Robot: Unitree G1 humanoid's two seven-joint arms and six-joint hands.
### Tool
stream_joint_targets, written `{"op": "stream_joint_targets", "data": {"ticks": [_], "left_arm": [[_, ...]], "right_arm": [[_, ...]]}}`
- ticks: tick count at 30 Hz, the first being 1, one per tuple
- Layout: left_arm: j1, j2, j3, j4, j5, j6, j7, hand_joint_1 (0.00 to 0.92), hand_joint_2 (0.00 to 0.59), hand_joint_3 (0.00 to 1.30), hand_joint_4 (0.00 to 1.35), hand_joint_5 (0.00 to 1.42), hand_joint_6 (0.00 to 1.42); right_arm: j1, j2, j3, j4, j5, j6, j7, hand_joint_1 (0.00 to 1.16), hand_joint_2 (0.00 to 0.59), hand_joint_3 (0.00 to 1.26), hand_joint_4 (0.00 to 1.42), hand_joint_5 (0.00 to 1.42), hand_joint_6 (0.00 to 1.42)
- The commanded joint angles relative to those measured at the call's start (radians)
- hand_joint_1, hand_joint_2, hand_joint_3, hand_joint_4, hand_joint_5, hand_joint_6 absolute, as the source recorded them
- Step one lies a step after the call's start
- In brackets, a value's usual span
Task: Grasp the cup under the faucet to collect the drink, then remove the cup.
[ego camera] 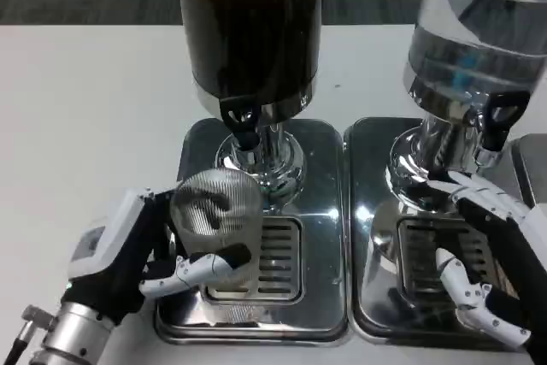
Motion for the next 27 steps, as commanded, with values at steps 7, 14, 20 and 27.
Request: {"op": "stream_joint_targets", "data": {"ticks": [7,14,20,27], "left_arm": [[-0.045,-0.015,-0.025,0.037,0.011,0.006,-0.017,0.328,0.136,0.61,0.71,0.97,1.18],[-0.061,-0.020,-0.038,0.057,0.010,0.011,-0.019,0.320,0.133,0.61,0.70,0.97,1.18],[-0.074,-0.023,-0.053,0.074,0.014,0.014,-0.017,0.312,0.133,0.60,0.69,0.96,1.16],[-0.092,-0.010,-0.049,0.121,0.005,-0.006,-0.011,0.305,0.135,0.60,0.69,0.95,1.16]], "right_arm": [[0.002,0.000,-0.012,-0.014,0.024,0.013,0.012,0.37,0.586,0.29,0.14,0.11,0.13],[0.010,0.001,-0.015,-0.018,0.033,0.010,0.012,0.37,0.586,0.28,0.14,0.11,0.13],[0.010,0.002,-0.010,-0.019,0.036,0.005,0.010,0.38,0.586,0.28,0.14,0.11,0.13],[-0.005,0.014,0.011,-0.031,0.014,0.020,0.012,0.38,0.586,0.28,0.14,0.11,0.13]]}}
